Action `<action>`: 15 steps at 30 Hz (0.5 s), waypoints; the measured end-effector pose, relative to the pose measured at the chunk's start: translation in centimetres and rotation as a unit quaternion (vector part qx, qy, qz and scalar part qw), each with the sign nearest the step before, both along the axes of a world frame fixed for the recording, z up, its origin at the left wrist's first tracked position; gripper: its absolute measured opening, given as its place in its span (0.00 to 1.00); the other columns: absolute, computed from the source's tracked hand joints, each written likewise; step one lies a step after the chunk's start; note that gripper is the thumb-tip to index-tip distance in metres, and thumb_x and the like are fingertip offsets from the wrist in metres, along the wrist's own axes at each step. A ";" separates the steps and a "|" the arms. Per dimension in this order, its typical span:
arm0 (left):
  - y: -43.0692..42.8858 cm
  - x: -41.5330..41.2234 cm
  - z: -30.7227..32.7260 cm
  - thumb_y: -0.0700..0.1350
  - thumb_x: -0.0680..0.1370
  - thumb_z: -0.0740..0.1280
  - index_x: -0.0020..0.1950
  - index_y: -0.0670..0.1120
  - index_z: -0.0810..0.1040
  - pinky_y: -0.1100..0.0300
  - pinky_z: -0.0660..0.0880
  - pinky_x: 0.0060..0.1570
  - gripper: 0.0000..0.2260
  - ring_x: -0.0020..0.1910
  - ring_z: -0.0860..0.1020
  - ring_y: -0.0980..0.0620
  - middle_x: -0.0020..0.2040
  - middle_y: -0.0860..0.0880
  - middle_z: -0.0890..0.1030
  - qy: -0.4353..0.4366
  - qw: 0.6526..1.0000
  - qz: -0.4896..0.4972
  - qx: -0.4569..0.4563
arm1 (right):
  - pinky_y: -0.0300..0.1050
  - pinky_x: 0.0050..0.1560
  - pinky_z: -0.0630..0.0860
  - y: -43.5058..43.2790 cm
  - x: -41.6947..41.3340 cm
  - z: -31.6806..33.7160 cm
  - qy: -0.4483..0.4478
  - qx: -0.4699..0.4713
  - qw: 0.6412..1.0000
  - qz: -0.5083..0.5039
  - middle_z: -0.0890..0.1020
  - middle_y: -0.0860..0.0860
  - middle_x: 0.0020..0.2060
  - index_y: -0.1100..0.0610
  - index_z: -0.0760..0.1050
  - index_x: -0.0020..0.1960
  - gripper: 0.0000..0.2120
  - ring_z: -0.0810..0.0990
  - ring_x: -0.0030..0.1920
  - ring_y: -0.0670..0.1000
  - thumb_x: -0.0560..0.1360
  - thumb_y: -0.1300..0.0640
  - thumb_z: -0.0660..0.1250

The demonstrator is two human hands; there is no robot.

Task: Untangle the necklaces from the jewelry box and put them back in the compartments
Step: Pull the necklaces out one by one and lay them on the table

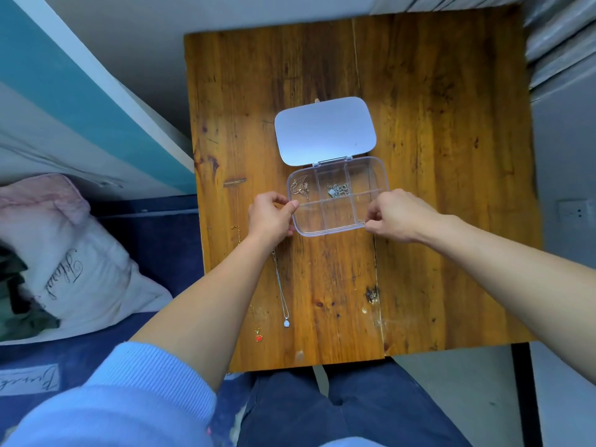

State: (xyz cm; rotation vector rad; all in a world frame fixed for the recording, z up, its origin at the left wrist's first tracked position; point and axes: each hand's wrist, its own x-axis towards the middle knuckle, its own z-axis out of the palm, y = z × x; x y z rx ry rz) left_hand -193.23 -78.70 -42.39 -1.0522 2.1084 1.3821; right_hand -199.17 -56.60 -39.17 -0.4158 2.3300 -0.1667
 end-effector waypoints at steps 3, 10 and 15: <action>0.1 0.0 0.2 0.46 0.77 0.70 0.50 0.42 0.78 0.47 0.84 0.39 0.08 0.31 0.83 0.44 0.46 0.36 0.83 0.001 1.000 -0.001 -0.005 | 0.43 0.41 0.68 0.6 0.8 -0.2 0.054 -0.016 0.997 0.045 0.82 0.52 0.48 0.53 0.82 0.53 0.12 0.79 0.47 0.56 0.73 0.49 0.70; 0.3 -0.1 0.4 0.46 0.77 0.70 0.51 0.41 0.78 0.47 0.84 0.40 0.09 0.34 0.84 0.41 0.48 0.36 0.82 -0.007 1.000 -0.004 -0.020 | 0.44 0.38 0.66 2.3 2.8 -1.0 0.146 -0.096 0.984 0.038 0.71 0.49 0.39 0.58 0.83 0.51 0.08 0.79 0.43 0.60 0.76 0.55 0.69; 0.4 -0.2 0.6 0.47 0.77 0.70 0.50 0.43 0.78 0.46 0.83 0.46 0.08 0.44 0.84 0.40 0.51 0.39 0.83 -0.014 0.999 -0.009 -0.033 | 0.46 0.42 0.75 4.1 3.1 -0.7 0.114 -0.188 0.969 -0.112 0.81 0.49 0.41 0.55 0.83 0.45 0.05 0.79 0.40 0.51 0.75 0.55 0.70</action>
